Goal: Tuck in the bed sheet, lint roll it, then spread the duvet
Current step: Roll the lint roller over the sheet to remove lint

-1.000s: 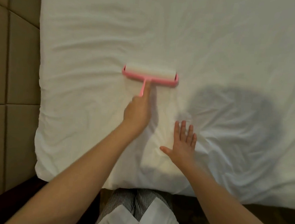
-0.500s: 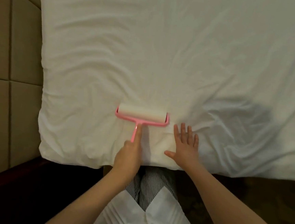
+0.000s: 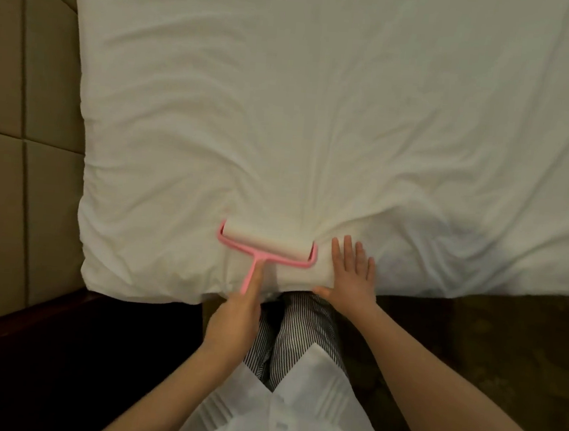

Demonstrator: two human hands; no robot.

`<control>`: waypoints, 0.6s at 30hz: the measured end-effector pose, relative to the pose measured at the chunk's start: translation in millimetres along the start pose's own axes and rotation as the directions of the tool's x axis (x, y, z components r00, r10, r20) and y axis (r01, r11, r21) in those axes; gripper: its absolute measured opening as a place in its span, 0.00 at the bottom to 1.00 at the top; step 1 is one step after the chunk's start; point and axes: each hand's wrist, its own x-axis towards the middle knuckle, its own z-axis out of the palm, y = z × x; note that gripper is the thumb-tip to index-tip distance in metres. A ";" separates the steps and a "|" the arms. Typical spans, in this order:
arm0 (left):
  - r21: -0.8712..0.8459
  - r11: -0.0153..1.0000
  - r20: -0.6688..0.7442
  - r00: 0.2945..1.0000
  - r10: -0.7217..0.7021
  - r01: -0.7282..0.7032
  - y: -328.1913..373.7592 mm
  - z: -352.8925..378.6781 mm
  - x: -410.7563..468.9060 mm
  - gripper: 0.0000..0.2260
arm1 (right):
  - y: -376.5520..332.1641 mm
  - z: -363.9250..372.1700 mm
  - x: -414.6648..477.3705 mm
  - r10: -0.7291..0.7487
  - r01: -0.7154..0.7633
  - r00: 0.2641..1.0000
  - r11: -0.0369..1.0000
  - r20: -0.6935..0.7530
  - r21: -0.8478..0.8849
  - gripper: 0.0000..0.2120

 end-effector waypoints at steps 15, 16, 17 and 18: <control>0.207 0.939 -0.146 0.940 0.308 -0.275 157.9 -69.4 179.0 0.28 | 85.2 -92.7 27.8 0.331 -0.285 0.935 0.917 -0.132 0.280 0.50; 0.209 0.937 -0.152 0.938 0.313 -0.279 176.7 -80.8 195.2 0.28 | 89.7 -102.9 32.1 0.322 -0.276 0.938 0.918 -0.127 0.286 0.49; 0.211 0.938 -0.151 0.939 0.310 -0.276 191.6 -87.6 205.9 0.28 | 93.2 -111.4 36.4 0.315 -0.269 0.940 0.921 -0.130 0.282 0.49; 0.206 0.940 -0.147 0.941 0.305 -0.272 199.5 -88.8 211.6 0.28 | 95.3 -119.2 41.5 0.308 -0.263 0.941 0.926 -0.139 0.270 0.49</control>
